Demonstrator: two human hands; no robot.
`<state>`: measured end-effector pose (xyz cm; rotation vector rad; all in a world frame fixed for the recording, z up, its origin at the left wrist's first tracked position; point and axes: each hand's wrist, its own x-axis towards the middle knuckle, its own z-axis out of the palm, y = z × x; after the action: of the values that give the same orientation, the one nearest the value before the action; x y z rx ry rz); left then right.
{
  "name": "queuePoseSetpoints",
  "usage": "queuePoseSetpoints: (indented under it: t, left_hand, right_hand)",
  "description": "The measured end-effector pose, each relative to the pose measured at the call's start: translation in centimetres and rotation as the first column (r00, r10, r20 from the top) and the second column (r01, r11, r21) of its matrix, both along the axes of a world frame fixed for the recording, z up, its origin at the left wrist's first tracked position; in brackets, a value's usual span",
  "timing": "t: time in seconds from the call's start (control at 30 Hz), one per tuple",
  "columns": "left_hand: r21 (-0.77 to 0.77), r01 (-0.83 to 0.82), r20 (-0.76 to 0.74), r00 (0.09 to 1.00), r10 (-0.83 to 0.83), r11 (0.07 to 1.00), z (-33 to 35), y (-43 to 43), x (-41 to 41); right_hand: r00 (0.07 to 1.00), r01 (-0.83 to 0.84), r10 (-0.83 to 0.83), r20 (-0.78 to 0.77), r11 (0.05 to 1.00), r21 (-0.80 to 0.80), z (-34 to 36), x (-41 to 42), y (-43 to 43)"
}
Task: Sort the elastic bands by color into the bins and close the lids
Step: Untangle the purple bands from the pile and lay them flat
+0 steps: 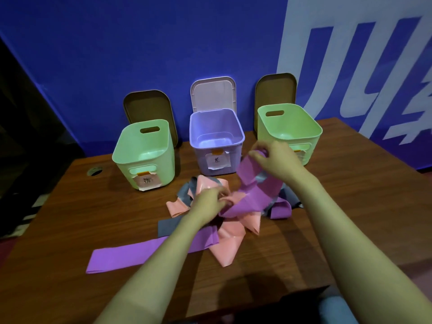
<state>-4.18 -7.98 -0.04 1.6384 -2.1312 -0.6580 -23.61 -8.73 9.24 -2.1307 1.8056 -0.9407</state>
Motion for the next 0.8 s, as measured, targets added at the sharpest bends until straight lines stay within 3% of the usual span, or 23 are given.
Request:
queuePoseSetpoints:
  t: [0.13,0.17,0.23,0.27,0.3,0.4,0.5,0.6,0.67,0.73,0.8]
  left_hand:
    - [-0.138,-0.11,-0.425,0.904,0.041,0.984,3.4,-0.5,0.2]
    - [-0.103,-0.164,-0.54,0.837,0.083,0.981,4.5,-0.5,0.2]
    - [0.031,-0.328,-0.745,0.622,0.241,0.944,6.3,-1.1,0.6]
    - [0.088,-0.408,-0.782,0.536,0.316,0.909,6.9,-1.4,0.9]
    - [0.107,-0.465,-0.763,0.529,0.372,0.879,7.0,-1.7,1.3]
    - [0.084,-0.512,-0.509,0.716,0.478,0.855,6.1,-1.7,2.3]
    - [0.173,-0.447,-0.374,0.794,0.478,0.878,4.7,-0.6,2.4]
    - [0.206,-0.412,-0.239,0.858,0.454,0.888,4.8,0.5,1.9]
    - [0.013,-0.396,-0.146,0.908,0.393,0.918,4.3,0.2,2.0]
    - [-0.084,-0.345,-0.269,0.911,0.312,0.935,4.8,0.0,1.6]
    - [-0.077,-0.375,-0.485,0.824,0.294,0.924,6.2,-0.3,1.0]
  right_hand:
    - [0.995,0.048,-0.04,-0.088,0.995,0.09,-1.8,-0.4,0.3]
    - [0.995,0.055,-0.046,-0.089,0.993,0.101,-2.2,-0.5,0.3]
    - [0.991,0.086,-0.073,-0.109,0.989,0.123,-2.9,-0.5,0.3]
    - [0.99,0.107,-0.094,-0.107,0.986,0.125,-3.1,-0.6,0.2]
    - [0.989,0.13,-0.121,-0.086,0.985,0.115,-3.3,-0.6,0.1]
    - [0.98,0.196,-0.196,0.022,0.981,-0.001,-3.0,-0.6,0.1]
    - [0.974,0.217,-0.208,0.087,0.969,-0.117,-2.2,-0.4,0.2]
    - [0.979,0.202,-0.202,0.011,0.976,-0.08,-1.8,-0.3,0.1]
    - [0.982,0.164,-0.162,-0.096,0.986,0.014,-2.0,-0.2,0.2]
    - [0.979,0.143,-0.13,-0.155,0.987,0.079,-2.6,-0.1,0.3]
    - [0.978,0.178,-0.17,-0.119,0.982,0.06,-2.9,0.0,0.4]
